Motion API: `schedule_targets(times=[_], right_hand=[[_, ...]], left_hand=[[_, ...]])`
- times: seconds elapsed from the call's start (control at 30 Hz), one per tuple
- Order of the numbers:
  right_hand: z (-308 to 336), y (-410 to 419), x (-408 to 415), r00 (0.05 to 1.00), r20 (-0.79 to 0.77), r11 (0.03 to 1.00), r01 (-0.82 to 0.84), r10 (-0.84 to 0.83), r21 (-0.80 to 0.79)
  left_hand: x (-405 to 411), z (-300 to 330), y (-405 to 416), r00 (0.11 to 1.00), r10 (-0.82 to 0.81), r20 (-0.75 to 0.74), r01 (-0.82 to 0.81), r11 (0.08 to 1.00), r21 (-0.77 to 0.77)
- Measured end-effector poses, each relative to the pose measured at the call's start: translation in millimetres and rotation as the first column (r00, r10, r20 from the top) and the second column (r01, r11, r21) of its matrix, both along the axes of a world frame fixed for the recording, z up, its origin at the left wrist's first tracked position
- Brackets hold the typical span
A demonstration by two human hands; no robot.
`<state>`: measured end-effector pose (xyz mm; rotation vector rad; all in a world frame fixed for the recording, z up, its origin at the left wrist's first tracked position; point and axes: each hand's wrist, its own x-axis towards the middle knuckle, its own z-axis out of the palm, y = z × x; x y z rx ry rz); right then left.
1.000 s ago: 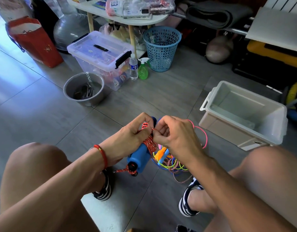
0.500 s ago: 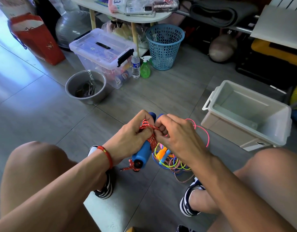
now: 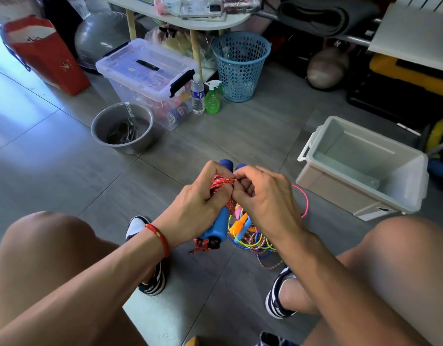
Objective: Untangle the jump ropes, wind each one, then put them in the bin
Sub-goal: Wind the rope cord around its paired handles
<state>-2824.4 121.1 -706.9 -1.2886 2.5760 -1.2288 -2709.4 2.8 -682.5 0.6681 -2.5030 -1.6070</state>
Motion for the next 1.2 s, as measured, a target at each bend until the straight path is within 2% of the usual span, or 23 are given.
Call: schedule_targets(times=[0.13, 0.27, 0.37, 0.53, 0.67, 0.73, 0.9, 1.07, 1.2], right_hand=[[-2, 2, 8, 0.995, -0.103, 0.999, 0.010, -0.006, 0.035], [-6, 5, 13, 0.996, -0.086, 0.999, -0.025, 0.027, 0.019], [-9, 8, 10, 0.996, 0.074, 0.998, -0.048, 0.050, -0.029], [-10, 5, 7, 0.945, 0.320, 0.995, -0.032, 0.060, -0.093], [-8, 7, 7, 0.891, 0.451, 0.993, 0.003, 0.052, -0.121], [-8, 8, 2, 0.903, 0.423, 0.994, -0.028, 0.071, -0.107], [-8, 13, -6, 0.953, 0.228, 0.979, -0.205, 0.197, 0.011], [-7, 12, -5, 0.975, 0.157, 0.984, -0.170, 0.160, 0.052], [-9, 15, -7, 0.986, -0.037, 0.982, -0.156, 0.161, 0.107]], left_hand=[[0, -2, 4, 0.999, 0.043, -0.004, -0.043, 0.999, -0.021], [3, -4, 0, 0.999, 0.014, -0.044, -0.019, 0.991, -0.135], [4, -9, -2, 0.998, -0.037, -0.055, 0.024, 0.976, -0.217], [3, -16, -4, 0.992, -0.066, -0.106, 0.027, 0.941, -0.338], [2, -17, -8, 0.989, -0.097, -0.110, 0.045, 0.915, -0.401], [2, -16, -9, 0.986, -0.128, -0.108, 0.072, 0.905, -0.419], [6, -17, -10, 0.981, -0.182, -0.075, 0.136, 0.901, -0.413], [6, -17, -4, 0.977, -0.207, -0.055, 0.163, 0.885, -0.436], [5, -17, -2, 0.973, -0.221, -0.062, 0.179, 0.899, -0.399]])
